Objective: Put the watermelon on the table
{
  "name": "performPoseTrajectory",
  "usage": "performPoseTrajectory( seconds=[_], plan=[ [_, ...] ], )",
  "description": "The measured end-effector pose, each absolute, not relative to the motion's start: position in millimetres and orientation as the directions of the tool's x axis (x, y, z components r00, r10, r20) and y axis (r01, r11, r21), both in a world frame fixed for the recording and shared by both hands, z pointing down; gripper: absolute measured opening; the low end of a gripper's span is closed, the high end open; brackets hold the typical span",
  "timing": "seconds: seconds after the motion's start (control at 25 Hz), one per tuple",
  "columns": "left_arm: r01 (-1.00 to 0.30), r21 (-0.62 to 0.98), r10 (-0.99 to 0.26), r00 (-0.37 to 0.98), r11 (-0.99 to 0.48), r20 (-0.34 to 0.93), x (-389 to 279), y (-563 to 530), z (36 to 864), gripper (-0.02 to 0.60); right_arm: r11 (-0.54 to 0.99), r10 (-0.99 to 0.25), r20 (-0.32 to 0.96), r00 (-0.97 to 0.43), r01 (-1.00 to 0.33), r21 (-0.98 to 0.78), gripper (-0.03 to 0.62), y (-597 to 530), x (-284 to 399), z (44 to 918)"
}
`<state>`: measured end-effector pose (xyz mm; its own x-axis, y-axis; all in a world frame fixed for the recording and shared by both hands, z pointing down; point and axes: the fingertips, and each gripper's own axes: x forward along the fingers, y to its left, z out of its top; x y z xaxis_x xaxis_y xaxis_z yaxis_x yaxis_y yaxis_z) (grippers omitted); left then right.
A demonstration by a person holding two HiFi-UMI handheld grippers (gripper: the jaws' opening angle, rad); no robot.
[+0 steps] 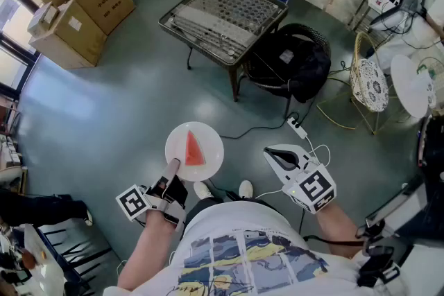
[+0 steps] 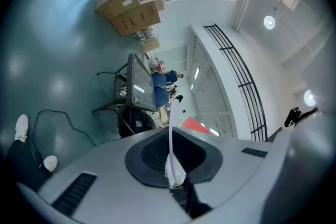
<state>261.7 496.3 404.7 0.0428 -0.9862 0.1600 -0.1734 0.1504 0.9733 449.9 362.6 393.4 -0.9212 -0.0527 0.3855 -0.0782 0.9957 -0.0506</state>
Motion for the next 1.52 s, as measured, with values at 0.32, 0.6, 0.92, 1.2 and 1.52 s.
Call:
performPoseTrajectory(
  seconds=[0.32, 0.6, 0.92, 1.2, 1.52],
  plan=[
    [-0.208, 0.967, -0.987, 0.033, 0.146, 0.156, 264.0, 490.2, 396.2, 0.017, 0.996, -0.033, 0.374, -0.927, -0.06, -0.062, 0.009, 364.0, 458.6, 396.0],
    [-0.193, 0.964, -0.982, 0.007, 0.182, 0.187, 248.3, 479.2, 399.8, 0.017, 0.997, -0.012, 0.384, -0.923, -0.042, -0.07, 0.01, 345.9, 435.7, 403.5],
    [-0.203, 0.966, -0.984, 0.048, 0.158, 0.171, 172.1, 441.0, 404.9, 0.017, 0.996, -0.055, 0.347, -0.936, -0.078, -0.053, 0.012, 315.4, 357.3, 397.3],
    [-0.245, 0.961, -0.975, 0.148, 0.125, 0.164, 74.7, 391.7, 408.6, 0.017, 0.989, -0.138, 0.352, -0.926, -0.148, -0.001, 0.048, 287.8, 253.6, 385.8],
    [-0.226, 0.969, -0.964, 0.218, 0.103, 0.154, -6.3, 318.0, 415.3, 0.017, 0.982, -0.18, 0.347, -0.921, -0.191, 0.001, 0.074, 251.8, 170.5, 373.6]
  ],
)
